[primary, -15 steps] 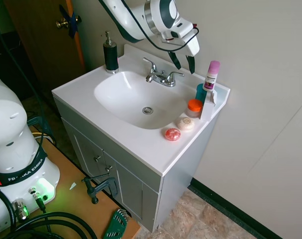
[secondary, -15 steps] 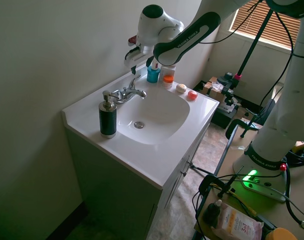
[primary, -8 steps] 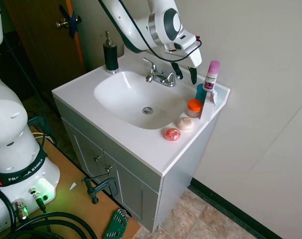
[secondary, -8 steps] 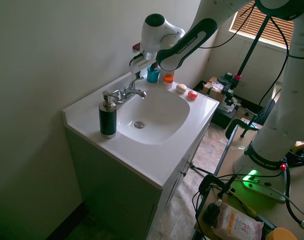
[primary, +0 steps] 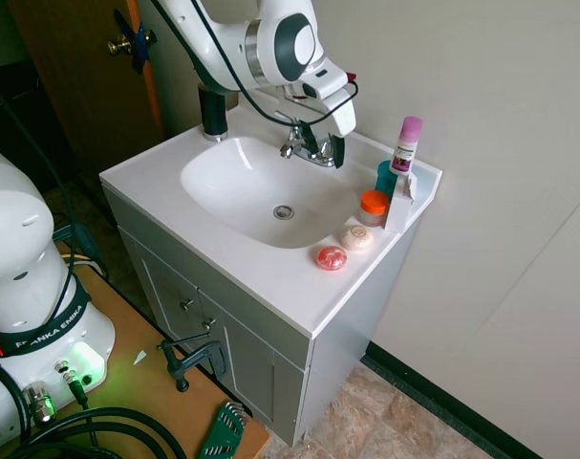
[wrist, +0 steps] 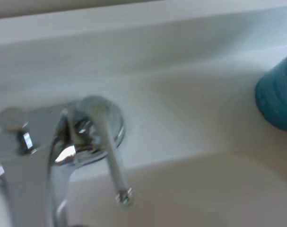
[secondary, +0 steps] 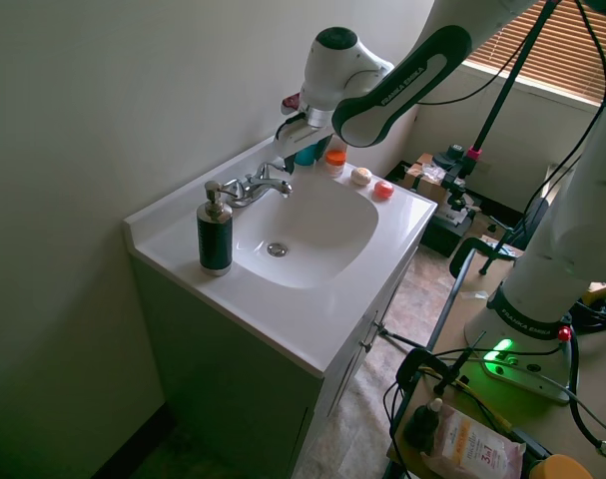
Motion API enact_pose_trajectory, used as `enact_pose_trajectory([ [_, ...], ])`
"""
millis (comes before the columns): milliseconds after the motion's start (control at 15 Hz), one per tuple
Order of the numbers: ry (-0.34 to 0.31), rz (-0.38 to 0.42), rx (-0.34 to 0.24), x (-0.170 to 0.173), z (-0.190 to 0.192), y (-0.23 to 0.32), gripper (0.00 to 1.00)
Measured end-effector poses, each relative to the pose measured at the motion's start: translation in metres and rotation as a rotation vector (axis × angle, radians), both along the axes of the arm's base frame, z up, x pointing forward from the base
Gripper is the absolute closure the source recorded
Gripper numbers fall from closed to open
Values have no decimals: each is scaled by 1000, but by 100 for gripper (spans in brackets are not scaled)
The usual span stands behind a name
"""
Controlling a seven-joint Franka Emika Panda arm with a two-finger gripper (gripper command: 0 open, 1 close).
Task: Turn on the cold water
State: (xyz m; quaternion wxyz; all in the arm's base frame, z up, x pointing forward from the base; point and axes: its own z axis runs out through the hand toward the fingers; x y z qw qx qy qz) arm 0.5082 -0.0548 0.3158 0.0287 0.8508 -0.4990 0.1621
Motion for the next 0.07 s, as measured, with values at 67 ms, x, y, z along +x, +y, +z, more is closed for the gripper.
enact_pose_trajectory([
  [67,15,18,26,-11,9,8,0],
])
